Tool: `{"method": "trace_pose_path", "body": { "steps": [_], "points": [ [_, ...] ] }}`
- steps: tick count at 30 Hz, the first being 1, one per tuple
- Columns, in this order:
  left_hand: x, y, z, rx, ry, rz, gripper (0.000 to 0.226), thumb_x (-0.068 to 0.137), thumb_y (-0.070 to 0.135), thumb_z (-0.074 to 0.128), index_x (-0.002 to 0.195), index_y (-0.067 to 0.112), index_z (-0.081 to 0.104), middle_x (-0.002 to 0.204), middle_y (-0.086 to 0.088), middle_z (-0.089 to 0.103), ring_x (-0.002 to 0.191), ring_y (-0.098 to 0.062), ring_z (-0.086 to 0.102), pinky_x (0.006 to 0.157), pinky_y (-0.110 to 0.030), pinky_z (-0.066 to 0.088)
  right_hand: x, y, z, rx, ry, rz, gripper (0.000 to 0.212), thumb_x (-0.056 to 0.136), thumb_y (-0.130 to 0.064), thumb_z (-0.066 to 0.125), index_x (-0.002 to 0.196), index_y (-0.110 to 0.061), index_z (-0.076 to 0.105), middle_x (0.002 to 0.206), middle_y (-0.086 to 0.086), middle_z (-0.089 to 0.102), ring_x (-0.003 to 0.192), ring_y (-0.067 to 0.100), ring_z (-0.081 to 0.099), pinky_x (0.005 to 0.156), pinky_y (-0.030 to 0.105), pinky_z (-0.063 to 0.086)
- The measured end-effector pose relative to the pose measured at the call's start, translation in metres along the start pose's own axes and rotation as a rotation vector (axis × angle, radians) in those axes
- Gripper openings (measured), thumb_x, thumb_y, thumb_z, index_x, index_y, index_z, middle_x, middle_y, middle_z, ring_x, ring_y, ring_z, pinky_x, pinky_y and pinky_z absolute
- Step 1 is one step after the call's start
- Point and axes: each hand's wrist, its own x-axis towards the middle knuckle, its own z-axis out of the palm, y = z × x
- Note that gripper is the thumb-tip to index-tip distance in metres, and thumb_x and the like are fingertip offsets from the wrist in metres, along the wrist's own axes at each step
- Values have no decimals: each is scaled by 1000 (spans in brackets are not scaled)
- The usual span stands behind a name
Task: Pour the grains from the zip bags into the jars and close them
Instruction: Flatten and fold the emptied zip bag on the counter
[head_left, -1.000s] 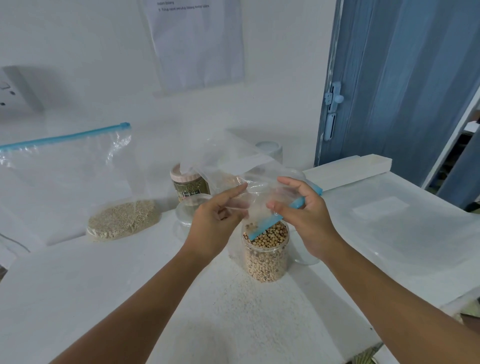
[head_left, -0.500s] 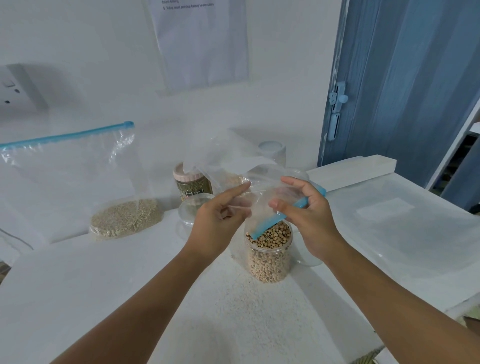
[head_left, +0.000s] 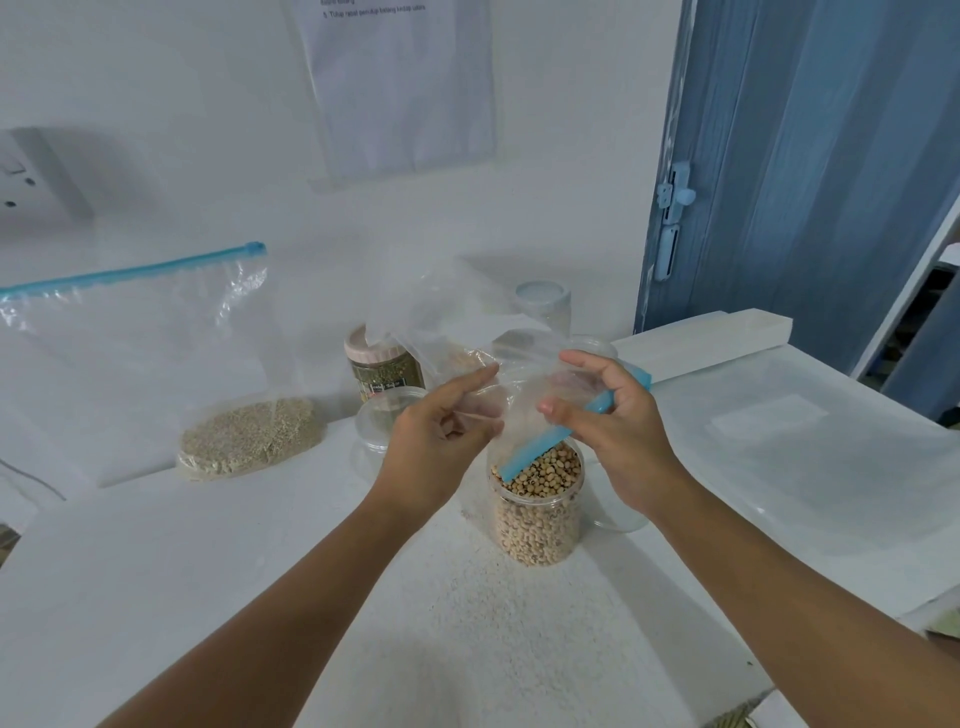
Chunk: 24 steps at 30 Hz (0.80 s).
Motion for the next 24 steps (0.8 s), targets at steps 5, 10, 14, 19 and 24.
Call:
{"method": "trace_pose_path", "body": {
  "steps": [5, 10, 14, 19, 24],
  "points": [
    [0, -1, 0, -13, 11, -13, 54, 90, 5, 79, 138, 26, 64, 96, 0, 79, 88, -17, 74, 86, -18, 54, -1, -2, 5, -12, 11, -7, 55, 71, -28, 93, 119, -42, 71, 115, -16, 70, 119, 16, 66, 96, 49, 60],
    [0, -2, 0, 1, 0, -16, 51, 93, 7, 75, 139, 26, 64, 96, 2, 79, 89, -19, 75, 87, -20, 55, -1, -1, 8, -9, 23, -2, 56, 67, -35, 92, 119, -40, 71, 105, -24, 71, 112, 9, 67, 95, 46, 61],
    [-1, 1, 0, -12, 1, -26, 46, 96, 12, 73, 139, 27, 64, 98, 3, 79, 91, -16, 76, 81, -17, 55, 0, -1, 8, -26, 24, 5, 50, 76, -23, 91, 119, -41, 70, 105, -28, 70, 114, 8, 66, 97, 46, 60],
    [-2, 5, 0, -12, 8, -49, 42, 98, 15, 69, 137, 31, 65, 107, 3, 78, 91, -14, 76, 73, -15, 55, -1, 2, 4, -1, -22, 29, 50, 83, -17, 87, 121, -46, 70, 123, -16, 67, 121, 14, 64, 100, 47, 59],
    [-5, 8, 1, -82, -1, -98, 36, 99, 28, 63, 136, 31, 66, 110, 1, 78, 91, -19, 77, 69, -18, 56, -4, -1, 0, 129, -44, 72, 46, 76, -25, 86, 120, -35, 75, 120, -11, 72, 112, 20, 72, 101, 48, 58]
  ]
}}
